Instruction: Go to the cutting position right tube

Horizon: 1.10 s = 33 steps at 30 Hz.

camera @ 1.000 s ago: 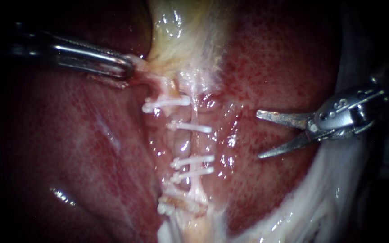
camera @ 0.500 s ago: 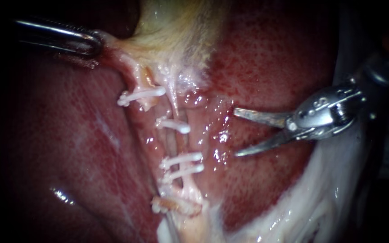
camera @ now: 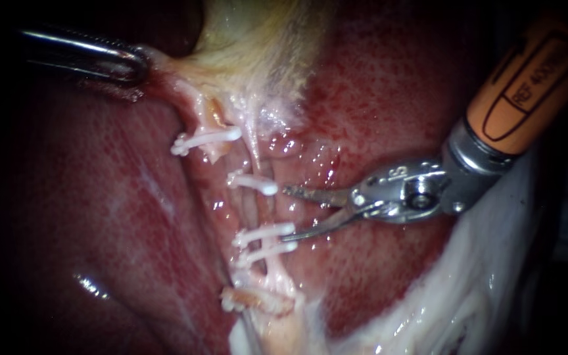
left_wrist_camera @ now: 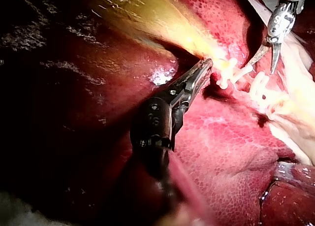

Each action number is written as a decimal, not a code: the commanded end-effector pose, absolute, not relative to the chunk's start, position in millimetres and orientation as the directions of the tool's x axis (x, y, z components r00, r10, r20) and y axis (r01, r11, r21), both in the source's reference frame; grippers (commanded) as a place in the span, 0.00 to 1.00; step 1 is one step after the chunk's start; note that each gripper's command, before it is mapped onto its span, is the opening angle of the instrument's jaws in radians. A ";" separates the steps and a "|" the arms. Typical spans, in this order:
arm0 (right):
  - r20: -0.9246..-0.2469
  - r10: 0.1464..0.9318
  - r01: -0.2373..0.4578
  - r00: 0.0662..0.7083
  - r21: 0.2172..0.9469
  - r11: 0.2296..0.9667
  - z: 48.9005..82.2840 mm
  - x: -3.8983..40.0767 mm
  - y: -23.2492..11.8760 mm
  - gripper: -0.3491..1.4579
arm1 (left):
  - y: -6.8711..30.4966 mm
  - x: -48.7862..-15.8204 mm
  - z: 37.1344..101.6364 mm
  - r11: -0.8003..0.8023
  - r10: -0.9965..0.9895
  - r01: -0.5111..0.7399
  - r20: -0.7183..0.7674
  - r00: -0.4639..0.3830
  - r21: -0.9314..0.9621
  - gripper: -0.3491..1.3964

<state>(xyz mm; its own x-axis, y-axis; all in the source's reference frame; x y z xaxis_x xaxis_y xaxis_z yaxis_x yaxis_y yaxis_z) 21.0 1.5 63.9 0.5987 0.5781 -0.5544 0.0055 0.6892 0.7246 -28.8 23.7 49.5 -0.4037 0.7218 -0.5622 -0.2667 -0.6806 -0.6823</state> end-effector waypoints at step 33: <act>-0.516 0.697 0.282 0.498 0.856 0.432 67.5 26.4 1.4 0.90 | 23.7 -28.8 49.5 -0.681 0.722 -0.267 -0.562 -0.404 -0.682 0.00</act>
<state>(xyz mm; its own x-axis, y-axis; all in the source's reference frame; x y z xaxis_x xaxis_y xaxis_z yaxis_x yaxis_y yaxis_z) 26.7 1.5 67.6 0.4913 0.7048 -0.5117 0.2866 0.4240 0.8591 -28.8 23.7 49.5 -0.4039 0.7217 -0.5622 -0.2671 -0.6808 -0.6820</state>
